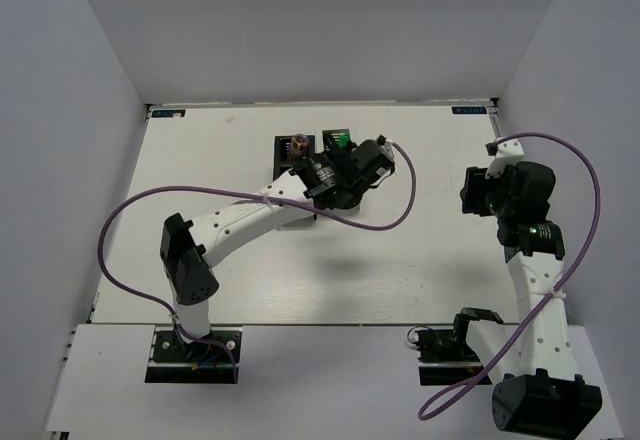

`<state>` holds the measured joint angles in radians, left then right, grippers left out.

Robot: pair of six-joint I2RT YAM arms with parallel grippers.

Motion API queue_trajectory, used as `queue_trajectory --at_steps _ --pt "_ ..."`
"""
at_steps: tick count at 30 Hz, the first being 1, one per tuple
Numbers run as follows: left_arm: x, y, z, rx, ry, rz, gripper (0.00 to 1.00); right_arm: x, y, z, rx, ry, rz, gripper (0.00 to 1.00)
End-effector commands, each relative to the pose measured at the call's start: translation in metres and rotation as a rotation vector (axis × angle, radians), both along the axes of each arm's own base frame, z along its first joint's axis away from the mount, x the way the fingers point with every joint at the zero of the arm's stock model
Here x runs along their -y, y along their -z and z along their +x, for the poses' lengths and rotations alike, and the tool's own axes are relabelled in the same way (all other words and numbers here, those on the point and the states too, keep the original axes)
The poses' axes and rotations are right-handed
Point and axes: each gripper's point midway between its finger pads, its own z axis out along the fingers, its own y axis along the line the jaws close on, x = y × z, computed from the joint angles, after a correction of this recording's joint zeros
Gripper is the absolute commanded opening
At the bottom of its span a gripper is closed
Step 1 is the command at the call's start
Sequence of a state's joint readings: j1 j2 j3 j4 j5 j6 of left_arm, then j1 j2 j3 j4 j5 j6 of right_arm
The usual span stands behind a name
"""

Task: Sort the stationery into containers
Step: Place the scissors in the storage box.

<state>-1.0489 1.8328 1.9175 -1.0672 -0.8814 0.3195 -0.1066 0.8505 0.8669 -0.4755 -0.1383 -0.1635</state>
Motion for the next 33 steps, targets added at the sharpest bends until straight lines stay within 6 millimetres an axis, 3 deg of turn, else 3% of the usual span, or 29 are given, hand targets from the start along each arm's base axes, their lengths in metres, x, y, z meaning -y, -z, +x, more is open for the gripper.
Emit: queue_trajectory --at_steps 1,3,4,12,16,28,33 --pt "0.002 -0.039 0.03 0.228 0.06 0.216 0.0 -0.004 0.002 -0.003 0.0 -0.015 0.02 0.61" --pt "0.003 -0.042 0.04 0.245 0.121 0.353 0.0 -0.004 0.002 -0.003 -0.002 -0.019 0.023 0.61" --pt "0.013 -0.048 0.047 0.293 0.133 0.301 0.0 -0.005 0.003 -0.004 -0.004 -0.021 0.022 0.61" --pt "0.04 -0.076 0.073 0.424 0.271 0.425 0.0 -0.005 0.006 -0.004 -0.006 -0.018 0.022 0.61" --pt "0.033 -0.054 0.076 0.375 0.284 0.499 0.0 -0.004 0.005 -0.003 -0.001 -0.011 0.023 0.61" --pt "0.002 -0.036 0.087 0.31 0.243 0.58 0.0 -0.004 0.006 -0.002 -0.001 -0.01 0.026 0.61" --pt "-0.008 -0.01 0.087 0.255 0.235 0.634 0.0 -0.003 0.007 -0.003 -0.005 -0.004 0.024 0.61"
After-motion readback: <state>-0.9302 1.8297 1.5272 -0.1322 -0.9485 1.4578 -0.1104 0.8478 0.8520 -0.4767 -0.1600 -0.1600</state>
